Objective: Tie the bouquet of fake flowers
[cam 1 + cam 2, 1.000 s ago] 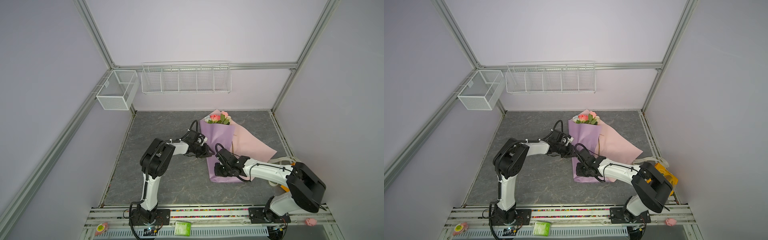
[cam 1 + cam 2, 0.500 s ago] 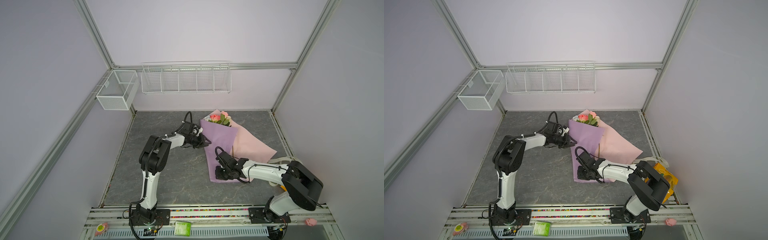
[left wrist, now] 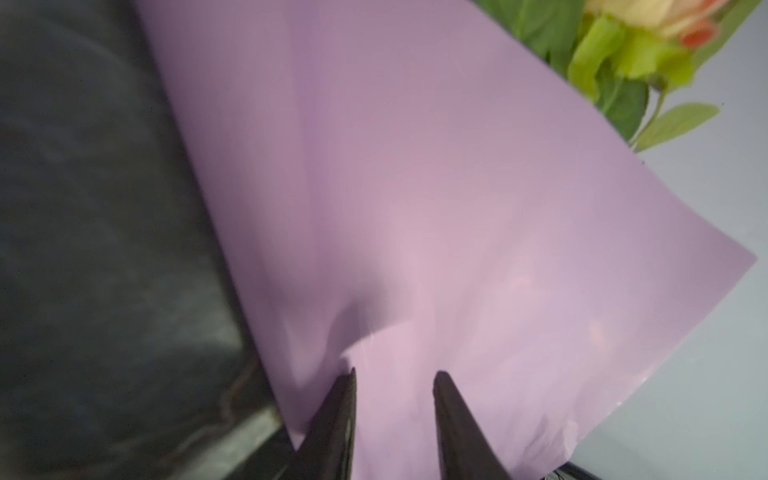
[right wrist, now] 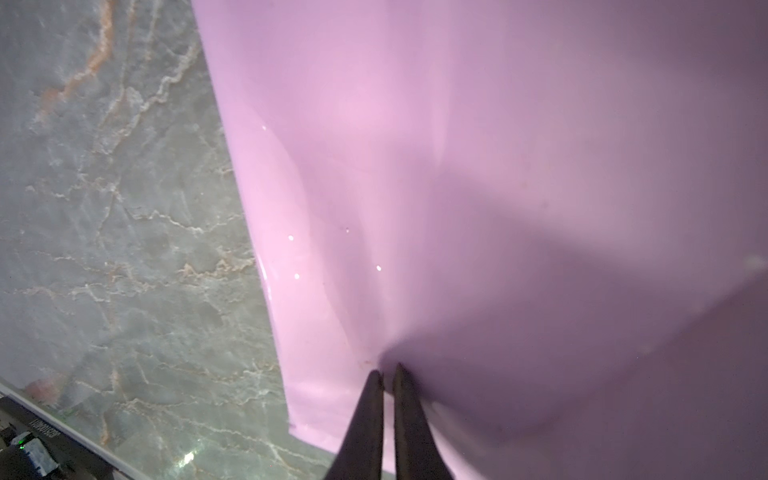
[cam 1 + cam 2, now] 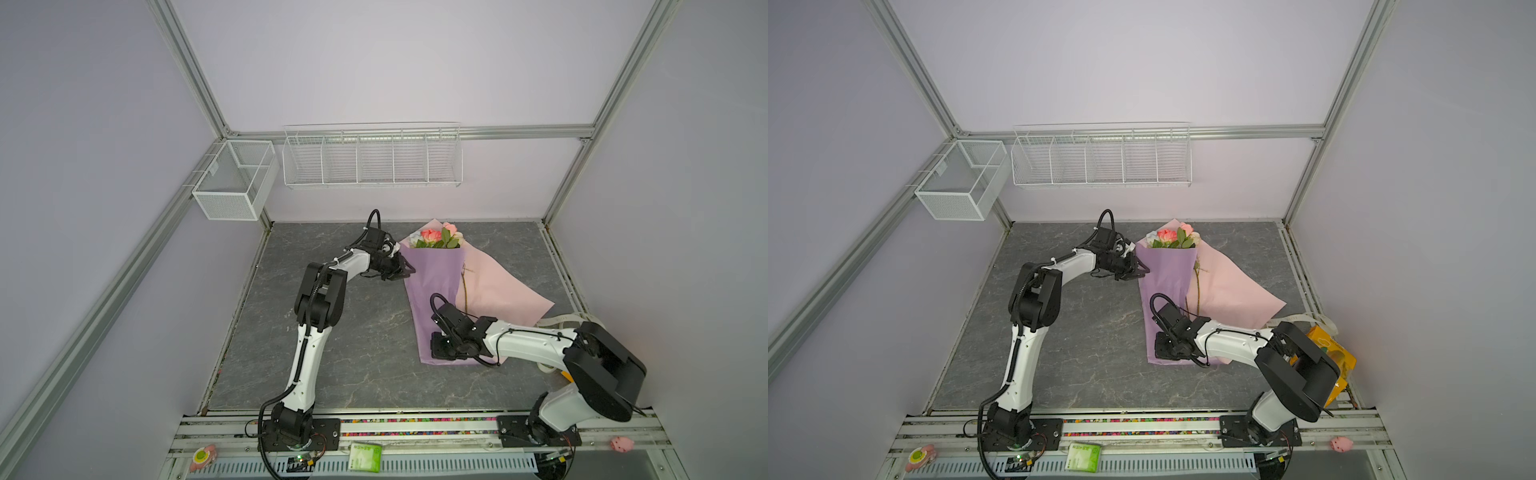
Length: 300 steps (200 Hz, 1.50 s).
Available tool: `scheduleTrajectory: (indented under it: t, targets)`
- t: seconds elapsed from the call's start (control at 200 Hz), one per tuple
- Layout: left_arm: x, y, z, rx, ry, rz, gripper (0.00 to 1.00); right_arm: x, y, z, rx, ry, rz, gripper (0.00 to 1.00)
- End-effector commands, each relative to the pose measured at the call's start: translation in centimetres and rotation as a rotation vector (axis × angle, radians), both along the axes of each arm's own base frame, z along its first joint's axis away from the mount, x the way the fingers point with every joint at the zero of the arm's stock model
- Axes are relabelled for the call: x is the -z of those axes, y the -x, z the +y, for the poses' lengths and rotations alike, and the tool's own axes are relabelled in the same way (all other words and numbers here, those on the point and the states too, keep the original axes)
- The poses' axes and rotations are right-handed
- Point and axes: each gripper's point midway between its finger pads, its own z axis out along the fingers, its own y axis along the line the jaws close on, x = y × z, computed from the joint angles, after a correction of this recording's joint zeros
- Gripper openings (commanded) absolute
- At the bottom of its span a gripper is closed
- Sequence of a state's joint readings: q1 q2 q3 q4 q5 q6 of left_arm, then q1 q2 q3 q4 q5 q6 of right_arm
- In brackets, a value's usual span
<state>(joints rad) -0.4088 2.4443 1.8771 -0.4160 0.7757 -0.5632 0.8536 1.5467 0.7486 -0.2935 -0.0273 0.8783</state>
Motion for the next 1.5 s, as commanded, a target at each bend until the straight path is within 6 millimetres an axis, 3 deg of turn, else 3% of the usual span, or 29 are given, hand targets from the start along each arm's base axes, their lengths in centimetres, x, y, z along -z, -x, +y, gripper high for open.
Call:
scheduleTrajectory:
  t: [0.0,0.11,0.205,0.265,0.385,0.465,0.57,0.67,0.775,0.78,0.805,0.935,1.115,1.205,1.32,1.495]
  targets:
    - [3.0,-1.9,2.5,-0.05,-0.106,0.02,0.32,3.0,2.4,-2.9,-0.013,0.124,0.093,0.11]
    - [3.4,-4.0,3.5,-0.078,-0.12,0.02,0.31,3.1,2.4,-3.0,-0.016,0.121,0.098,0.11]
    - [2.4,-5.7,3.5,-0.076,-0.11,-0.017,0.31,3.1,2.3,-2.9,-0.017,0.116,0.1,0.11]
    - [1.2,-6.6,3.5,-0.077,-0.106,-0.041,0.31,3.2,2.3,-2.8,-0.02,0.111,0.103,0.11]
    - [-3.3,-7.3,3.1,-0.05,-0.077,-0.111,0.33,2.9,1.9,-2.4,-0.018,0.093,0.099,0.11]
    - [-6.6,-7.0,3.2,-0.048,-0.063,-0.161,0.34,2.6,1.7,-2.0,-0.02,0.081,0.095,0.11]
    - [-10.4,-5.2,3.4,-0.035,-0.045,-0.201,0.37,2.3,1.4,-1.7,-0.018,0.067,0.086,0.11]
    - [-11.7,-2.3,4.0,-0.049,-0.048,-0.203,0.36,2.1,1.1,-1.4,-0.011,0.06,0.081,0.11]
    - [-11.5,1.9,3.4,-0.044,-0.017,-0.179,0.33,2.0,1.0,-1.2,-0.007,0.054,0.078,0.11]
    - [-10.7,2.4,3.5,-0.043,-0.024,-0.162,0.33,2.0,1.0,-1.2,-0.007,0.053,0.078,0.11]
    - [-11.1,3.2,3.2,-0.04,-0.015,-0.167,0.32,1.9,0.9,-1.2,-0.007,0.05,0.075,0.11]
    - [-8.4,9.0,1.3,-0.013,0.006,-0.088,0.28,1.8,0.9,-1.3,-0.002,0.049,0.068,0.11]
    - [-5.5,13.9,-1.8,0.032,0.045,-0.016,0.25,1.9,1.0,-1.4,0.012,0.042,0.066,0.11]
    - [-3.5,14.8,-2.5,0.045,0.019,0.014,0.24,2.0,1.0,-1.5,0.012,0.043,0.067,0.11]
    - [-1.0,14.8,-1.9,0.034,-0.043,0.031,0.23,2.0,1.1,-1.6,0.012,0.041,0.065,0.11]
    - [1.8,12.5,-0.9,-0.02,-0.093,0.038,0.22,2.2,1.3,-1.8,0.013,0.045,0.068,0.11]
